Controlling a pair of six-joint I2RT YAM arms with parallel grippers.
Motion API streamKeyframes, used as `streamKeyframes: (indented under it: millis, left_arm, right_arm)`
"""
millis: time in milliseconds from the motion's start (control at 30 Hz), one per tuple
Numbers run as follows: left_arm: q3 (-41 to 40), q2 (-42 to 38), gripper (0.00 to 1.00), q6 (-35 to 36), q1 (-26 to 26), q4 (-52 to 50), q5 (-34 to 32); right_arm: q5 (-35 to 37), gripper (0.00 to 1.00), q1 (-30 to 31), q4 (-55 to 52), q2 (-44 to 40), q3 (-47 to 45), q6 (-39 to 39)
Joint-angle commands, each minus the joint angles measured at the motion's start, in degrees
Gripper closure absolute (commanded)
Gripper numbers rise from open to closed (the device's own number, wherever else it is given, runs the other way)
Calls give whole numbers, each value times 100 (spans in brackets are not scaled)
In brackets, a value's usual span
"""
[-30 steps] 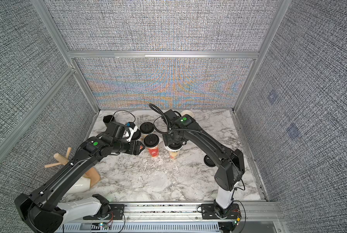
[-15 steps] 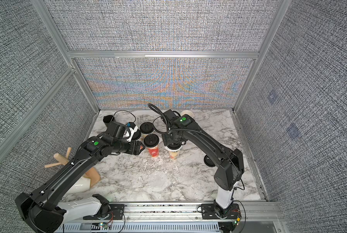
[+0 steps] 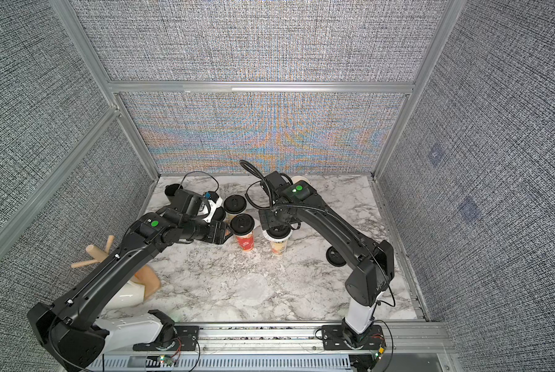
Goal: Put the leak-proof paper on the milk tea cups
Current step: Place the cup lid on the cup, then secure the cup lid on the cup.
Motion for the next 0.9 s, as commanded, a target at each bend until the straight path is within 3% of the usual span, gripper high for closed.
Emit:
streamKeyframes:
  millis: [0, 100, 233, 433, 633, 867]
  left_arm:
    - [475, 252, 21, 304, -80, -182, 220]
    - [1393, 841, 21, 672, -365, -621, 191]
    - [2966, 2026, 21, 1281, -860, -1530, 143]
    - [4543, 3476, 21, 1832, -1297, -2470, -57]
    - [5502, 4431, 23, 1873, -1477, -2932, -541]
    - [5705, 4762, 23, 1755, -1477, -2760, -713]
  right_arm:
    - [47, 2, -71, 210, -251, 44, 143]
    - [85, 4, -350, 500, -886, -299, 352]
    - [-56, 5, -1050, 1150, -2023, -1431, 595]
    - [-470, 6, -1970, 1801, -3258, -2986, 601]
    - [-749, 6, -2272, 2022, -3645, -3716, 473]
    - [-982, 7, -2367, 2167, -3698, -4038, 412]
